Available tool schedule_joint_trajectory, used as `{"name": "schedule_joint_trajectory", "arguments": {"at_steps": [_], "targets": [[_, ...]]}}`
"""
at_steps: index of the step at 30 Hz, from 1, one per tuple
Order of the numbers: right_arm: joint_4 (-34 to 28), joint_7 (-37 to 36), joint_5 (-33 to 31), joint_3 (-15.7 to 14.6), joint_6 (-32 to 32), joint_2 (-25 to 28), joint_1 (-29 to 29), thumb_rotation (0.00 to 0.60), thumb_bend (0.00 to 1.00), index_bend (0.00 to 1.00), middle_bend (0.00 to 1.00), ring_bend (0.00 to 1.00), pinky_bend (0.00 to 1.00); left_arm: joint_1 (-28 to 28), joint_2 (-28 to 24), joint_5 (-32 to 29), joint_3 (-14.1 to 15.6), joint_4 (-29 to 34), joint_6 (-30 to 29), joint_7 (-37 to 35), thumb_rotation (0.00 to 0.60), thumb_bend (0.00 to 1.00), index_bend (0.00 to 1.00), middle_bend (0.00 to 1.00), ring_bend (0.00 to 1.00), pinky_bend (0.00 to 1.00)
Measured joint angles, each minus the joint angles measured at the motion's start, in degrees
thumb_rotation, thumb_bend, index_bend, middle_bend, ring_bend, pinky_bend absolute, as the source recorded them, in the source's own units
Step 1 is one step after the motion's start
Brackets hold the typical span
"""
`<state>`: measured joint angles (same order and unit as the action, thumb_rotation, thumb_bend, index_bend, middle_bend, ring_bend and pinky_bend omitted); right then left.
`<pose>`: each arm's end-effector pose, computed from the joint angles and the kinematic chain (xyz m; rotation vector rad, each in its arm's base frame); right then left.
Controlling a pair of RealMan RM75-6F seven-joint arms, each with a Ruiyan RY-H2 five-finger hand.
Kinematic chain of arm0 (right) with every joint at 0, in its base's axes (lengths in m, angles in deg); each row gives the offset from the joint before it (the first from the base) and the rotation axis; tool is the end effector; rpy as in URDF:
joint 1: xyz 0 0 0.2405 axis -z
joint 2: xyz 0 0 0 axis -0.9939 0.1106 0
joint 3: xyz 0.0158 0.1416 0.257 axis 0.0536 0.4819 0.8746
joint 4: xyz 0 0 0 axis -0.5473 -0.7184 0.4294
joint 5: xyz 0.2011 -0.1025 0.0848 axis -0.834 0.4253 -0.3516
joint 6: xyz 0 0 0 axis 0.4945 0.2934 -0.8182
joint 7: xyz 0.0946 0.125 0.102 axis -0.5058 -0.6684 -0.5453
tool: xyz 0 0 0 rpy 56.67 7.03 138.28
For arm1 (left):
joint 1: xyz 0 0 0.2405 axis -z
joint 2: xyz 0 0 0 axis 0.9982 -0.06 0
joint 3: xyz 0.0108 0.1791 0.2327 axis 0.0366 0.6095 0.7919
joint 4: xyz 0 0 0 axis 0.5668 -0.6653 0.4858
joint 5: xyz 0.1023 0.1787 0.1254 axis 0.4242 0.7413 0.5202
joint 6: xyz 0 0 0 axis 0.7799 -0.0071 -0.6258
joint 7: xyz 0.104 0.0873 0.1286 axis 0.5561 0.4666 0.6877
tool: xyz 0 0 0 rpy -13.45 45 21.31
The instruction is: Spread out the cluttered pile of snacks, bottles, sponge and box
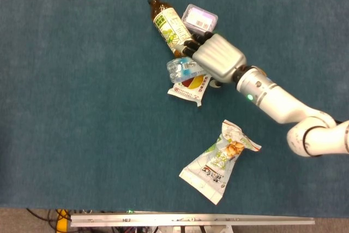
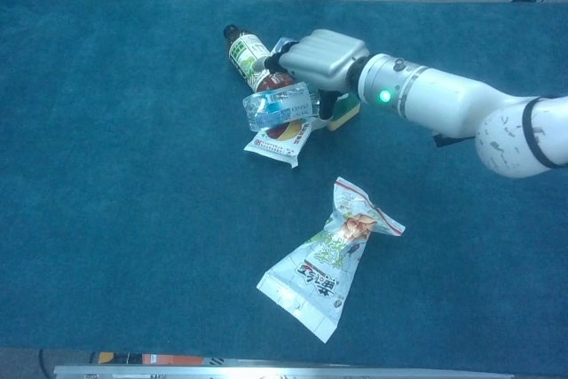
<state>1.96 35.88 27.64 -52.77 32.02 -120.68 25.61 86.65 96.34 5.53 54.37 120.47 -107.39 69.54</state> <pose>-0.0784 -0.4331 -0.1198 2.2804 -0.5874 0.7290 -0.3832 0.1799 0.1751 -1.3849 -0.9371 -0.7943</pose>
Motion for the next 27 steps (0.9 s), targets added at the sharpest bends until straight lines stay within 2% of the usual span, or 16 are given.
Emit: {"name": "schedule_joint_trajectory", "arguments": {"at_steps": [8, 16, 27], "targets": [[2.8, 1.9, -0.7, -0.9, -3.1, -3.5, -0.9, 0.600, 0.04, 0.14, 0.28, 0.20, 0.28, 0.0, 0.0, -0.3, 0.0, -0.3, 0.7, -0.5, 0.600, 0.26, 0.14, 0.12, 0.09, 0.13], [4.2, 4.3, -0.8, -1.9, -5.6, -5.5, -1.2, 0.600, 0.04, 0.18, 0.30, 0.23, 0.31, 0.1, 0.2, -0.5, 0.0, -0.9, 1.4, -1.2, 0.600, 0.26, 0.14, 0.12, 0.09, 0.13], [6.2, 6.3, 1.3, -2.5, -9.5, -8.8, -0.9, 0.600, 0.16, 0.34, 0.38, 0.32, 0.40, 0.3, 0.3, -0.4, 0.2, -1.3, 2.3, -1.9, 0.600, 0.26, 0.14, 0.12, 0.09, 0.13]]}}
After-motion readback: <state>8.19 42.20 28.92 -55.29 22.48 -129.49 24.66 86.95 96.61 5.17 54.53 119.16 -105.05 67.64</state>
